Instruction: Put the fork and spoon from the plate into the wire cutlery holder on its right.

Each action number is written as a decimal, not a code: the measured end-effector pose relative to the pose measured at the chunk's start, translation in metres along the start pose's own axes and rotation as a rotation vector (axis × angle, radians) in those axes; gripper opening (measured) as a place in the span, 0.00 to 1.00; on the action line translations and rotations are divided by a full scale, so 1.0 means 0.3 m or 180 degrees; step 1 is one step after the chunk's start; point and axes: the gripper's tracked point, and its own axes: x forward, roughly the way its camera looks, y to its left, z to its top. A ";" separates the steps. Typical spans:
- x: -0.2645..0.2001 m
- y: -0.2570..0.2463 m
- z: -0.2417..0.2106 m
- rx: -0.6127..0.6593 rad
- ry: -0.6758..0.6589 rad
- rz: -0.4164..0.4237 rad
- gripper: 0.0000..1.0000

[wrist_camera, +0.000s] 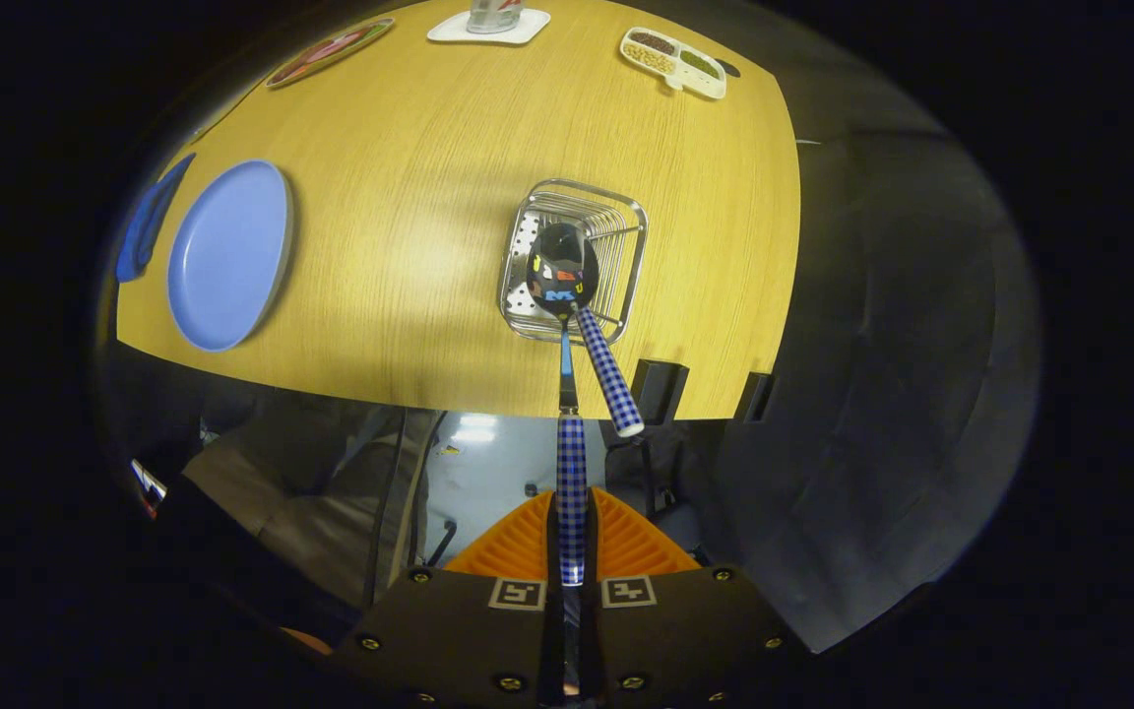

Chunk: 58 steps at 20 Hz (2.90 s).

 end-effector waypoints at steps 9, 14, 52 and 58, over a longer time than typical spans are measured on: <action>0.050 -0.061 0.061 -0.0305 0.0489 -0.0092 0.06; 0.020 -0.076 0.100 -0.0429 0.0465 -0.0170 0.06; -0.534 0.244 0.299 0.0905 -0.4230 0.0280 0.97; -0.739 0.337 0.278 0.1247 -0.5213 0.0372 0.97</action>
